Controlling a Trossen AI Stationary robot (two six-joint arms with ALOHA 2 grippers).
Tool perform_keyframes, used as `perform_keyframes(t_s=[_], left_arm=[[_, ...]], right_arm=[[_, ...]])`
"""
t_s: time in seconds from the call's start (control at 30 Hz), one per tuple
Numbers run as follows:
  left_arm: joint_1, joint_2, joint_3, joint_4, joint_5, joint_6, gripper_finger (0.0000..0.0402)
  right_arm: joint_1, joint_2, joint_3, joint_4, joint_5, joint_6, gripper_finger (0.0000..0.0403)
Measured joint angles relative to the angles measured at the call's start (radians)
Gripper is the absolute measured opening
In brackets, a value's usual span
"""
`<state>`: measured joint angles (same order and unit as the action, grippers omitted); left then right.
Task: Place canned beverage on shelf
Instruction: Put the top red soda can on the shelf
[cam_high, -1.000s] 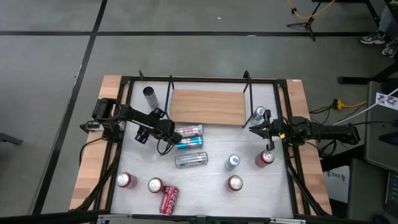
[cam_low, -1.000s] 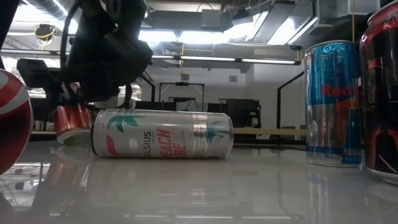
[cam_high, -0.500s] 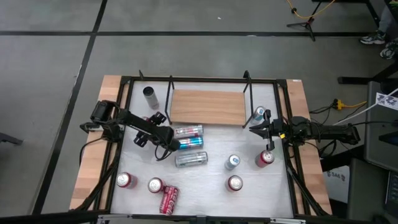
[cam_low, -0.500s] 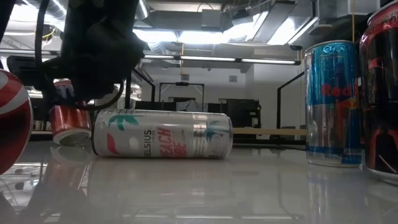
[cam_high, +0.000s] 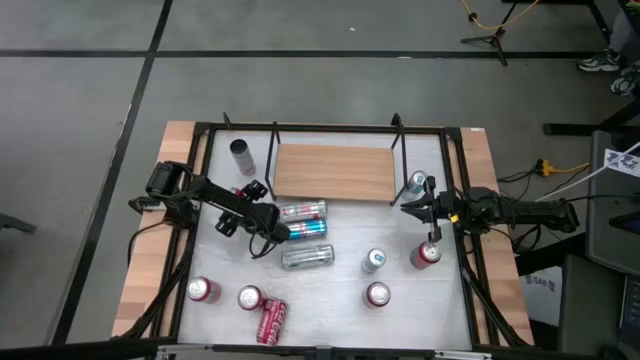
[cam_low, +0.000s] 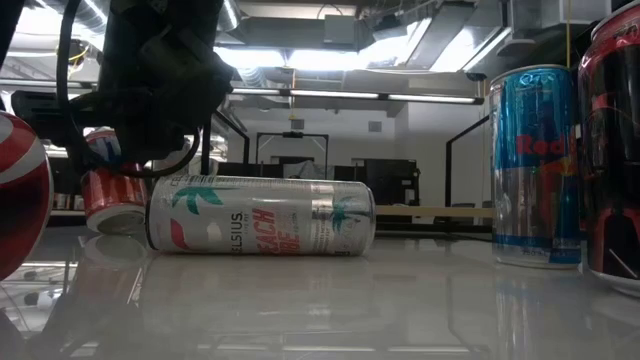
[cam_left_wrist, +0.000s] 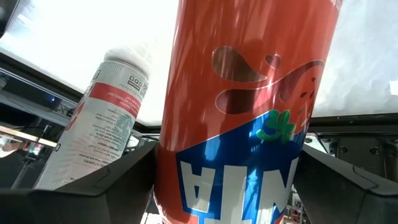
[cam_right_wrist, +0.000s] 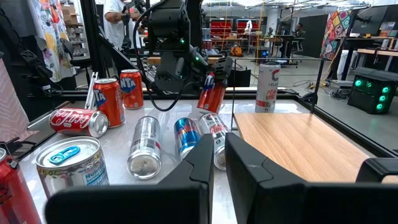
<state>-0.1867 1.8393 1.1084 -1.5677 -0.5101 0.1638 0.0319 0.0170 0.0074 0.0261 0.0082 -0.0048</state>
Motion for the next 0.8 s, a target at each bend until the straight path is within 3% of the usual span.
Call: perform_keyframes(t_s=[0.27,0.5,0.8], left_arm=[[0.000,0.000,0.000,-0.002,-0.006,0.000,0.0312],[0.000,0.000,0.000,0.000,-0.100,0.003,0.0296],[-0.046,0.000,0.000,-0.003,-0.150,0.007,0.0294]], right_arm=[[0.000,0.000,0.000,0.000,0.000,0.000,0.0033],[0.000,0.000,0.000,0.000,0.000,0.000,0.0033],[0.000,0.000,0.000,0.001,0.000,0.000,0.0033]])
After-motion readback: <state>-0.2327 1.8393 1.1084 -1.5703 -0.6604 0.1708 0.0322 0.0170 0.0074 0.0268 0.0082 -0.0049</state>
